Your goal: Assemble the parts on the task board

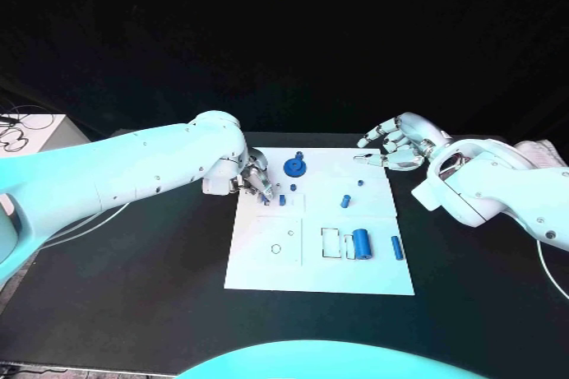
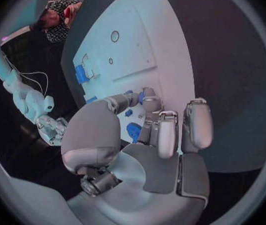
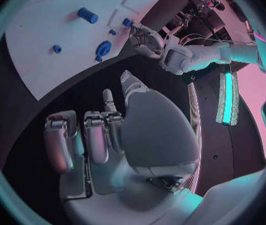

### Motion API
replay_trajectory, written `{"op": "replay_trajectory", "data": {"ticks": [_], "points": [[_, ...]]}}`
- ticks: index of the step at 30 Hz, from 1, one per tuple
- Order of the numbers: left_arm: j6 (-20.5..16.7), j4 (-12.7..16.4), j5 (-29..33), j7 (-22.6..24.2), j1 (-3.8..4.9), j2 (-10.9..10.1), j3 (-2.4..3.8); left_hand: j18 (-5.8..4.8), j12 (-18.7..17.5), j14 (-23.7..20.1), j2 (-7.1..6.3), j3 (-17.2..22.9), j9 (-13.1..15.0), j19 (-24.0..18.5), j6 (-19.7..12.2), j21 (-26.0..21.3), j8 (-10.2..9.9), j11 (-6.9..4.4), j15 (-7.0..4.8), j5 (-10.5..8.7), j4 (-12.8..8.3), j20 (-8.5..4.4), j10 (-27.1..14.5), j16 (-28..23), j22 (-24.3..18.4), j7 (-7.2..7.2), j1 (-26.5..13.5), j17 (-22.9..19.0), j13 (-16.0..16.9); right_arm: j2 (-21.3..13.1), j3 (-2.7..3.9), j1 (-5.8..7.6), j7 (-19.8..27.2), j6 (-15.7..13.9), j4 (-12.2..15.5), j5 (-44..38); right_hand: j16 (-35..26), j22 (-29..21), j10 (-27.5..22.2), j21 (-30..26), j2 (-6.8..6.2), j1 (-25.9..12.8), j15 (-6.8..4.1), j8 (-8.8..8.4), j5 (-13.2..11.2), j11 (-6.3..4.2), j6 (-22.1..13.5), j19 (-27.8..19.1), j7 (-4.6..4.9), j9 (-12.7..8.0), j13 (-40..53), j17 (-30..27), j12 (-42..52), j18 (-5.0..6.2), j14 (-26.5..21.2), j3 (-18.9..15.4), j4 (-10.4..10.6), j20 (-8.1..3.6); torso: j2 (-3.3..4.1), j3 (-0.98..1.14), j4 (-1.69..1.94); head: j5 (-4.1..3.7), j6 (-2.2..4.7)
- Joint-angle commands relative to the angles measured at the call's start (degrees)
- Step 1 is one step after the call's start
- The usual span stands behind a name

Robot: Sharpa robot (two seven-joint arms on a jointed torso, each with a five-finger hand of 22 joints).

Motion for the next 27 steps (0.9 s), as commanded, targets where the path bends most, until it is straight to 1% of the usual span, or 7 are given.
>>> {"op": "replay_trajectory", "data": {"ticks": [1,6,11,17,20,23,27], "points": [[2.2,-0.28,1.4,0.24,0.31,0.28,0.14,-0.65,0.04,5.87,0.14,11.72,0.1,0.37,0.24,0.21,0.31,-0.26,-0.35,0.16,-11.96,0.04,0.0,0.19,1.69,-0.07,0.33,15.09,-0.08,0.07,0.01,-0.03,0.61,0.88,-0.01,-0.24,0.18,14.77,2.93,-0.07,0.14,0.24,0.25,0.18,0.23,0.22,-0.11,5.77,-0.2,-0.08,12.34,14.64,0.0,-0.27,5.86,0.14,0.16,0.21,-0.03,0.0,0.01,0.0,-0.09],[3.0,-0.65,1.76,0.23,0.57,0.44,0.44,-0.65,0.02,5.87,0.14,11.72,0.09,0.36,0.24,0.2,0.3,-0.26,-0.35,0.14,-11.97,0.04,-0.01,0.19,1.68,-0.07,0.35,15.09,-0.12,0.1,0.01,-0.03,0.6,0.91,-0.06,-0.24,0.17,14.75,2.86,-0.11,0.14,0.51,0.23,0.37,0.2,0.22,-0.18,5.76,-0.19,-0.12,12.27,14.64,-0.08,-0.26,5.86,0.21,0.09,0.18,0.03,-0.05,0.03,-0.17,-0.17],[3.9,-0.97,2.3,0.21,1.03,0.59,0.92,-0.66,0.0,5.87,0.13,11.71,0.09,0.38,0.24,0.22,0.29,-0.26,-0.35,0.14,-11.97,0.04,-0.02,0.19,1.7,-0.07,0.37,15.09,-0.15,0.16,0.01,-0.04,0.59,0.94,-0.12,-0.24,0.17,14.75,2.86,-0.11,0.14,0.51,0.23,0.37,0.2,0.22,-0.18,5.76,-0.19,-0.12,12.27,14.64,-0.08,-0.26,5.86,0.21,0.09,0.18,-0.03,0.01,0.04,-0.16,-0.17],[5.89,-1.57,3.29,0.03,1.47,0.87,1.08,-0.67,0.02,5.87,0.11,11.7,0.08,0.4,0.25,0.24,0.27,-0.27,-0.36,0.11,-11.99,0.03,0.01,0.19,1.73,-0.07,0.42,15.09,-0.11,0.16,0.01,-0.04,0.54,0.95,-0.13,-0.25,0.17,14.75,2.86,-0.11,0.14,0.51,0.23,0.37,0.2,0.22,-0.18,5.76,-0.19,-0.12,12.27,14.64,-0.08,-0.26,5.86,0.21,0.09,0.18,-0.05,-0.01,0.11,-0.12,-0.4],[6.5,-2.05,3.65,-0.05,1.55,1.09,1.06,-0.66,0.05,5.87,0.1,11.69,0.07,0.38,0.25,0.22,0.25,-0.27,-0.36,0.1,-12.0,0.02,0.04,0.19,1.71,-0.07,0.45,15.09,-0.07,0.16,0.01,-0.04,0.54,0.94,-0.11,-0.26,0.17,14.75,2.86,-0.11,0.14,0.51,0.23,0.37,0.2,0.22,-0.18,5.76,-0.19,-0.12,12.27,14.64,-0.08,-0.26,5.86,0.21,0.09,0.18,-0.11,-0.02,0.15,-0.13,-0.38],[6.85,-2.7,3.95,-0.11,1.58,1.49,0.8,-0.66,0.05,5.87,0.1,11.69,0.07,0.38,0.25,0.22,0.25,-0.27,-0.36,0.1,-12.0,0.02,0.04,0.19,1.71,-0.07,0.45,15.09,-0.07,0.14,0.01,-0.04,0.53,0.92,-0.07,-0.28,0.17,14.75,2.86,-0.11,0.14,0.51,0.23,0.37,0.2,0.22,-0.18,5.76,-0.19,-0.12,12.27,14.64,-0.08,-0.26,5.86,0.21,0.09,0.18,-0.11,-0.01,0.16,-0.1,-0.42],[7.05,-4.0,4.76,-0.24,1.58,2.36,0.4,-0.64,-0.01,5.87,0.09,11.68,0.05,0.32,0.26,0.18,0.22,-0.27,-0.36,0.08,-12.0,0.02,0.01,0.19,1.65,-0.07,0.51,15.09,-0.16,0.18,0.01,-0.04,0.54,0.9,-0.05,-0.29,0.17,14.75,2.86,-0.11,0.14,0.51,0.23,0.37,0.2,0.22,-0.18,5.76,-0.19,-0.12,12.27,14.64,-0.08,-0.26,5.86,0.21,0.09,0.18,-0.1,-0.07,0.1,0.02,-0.44]]}}
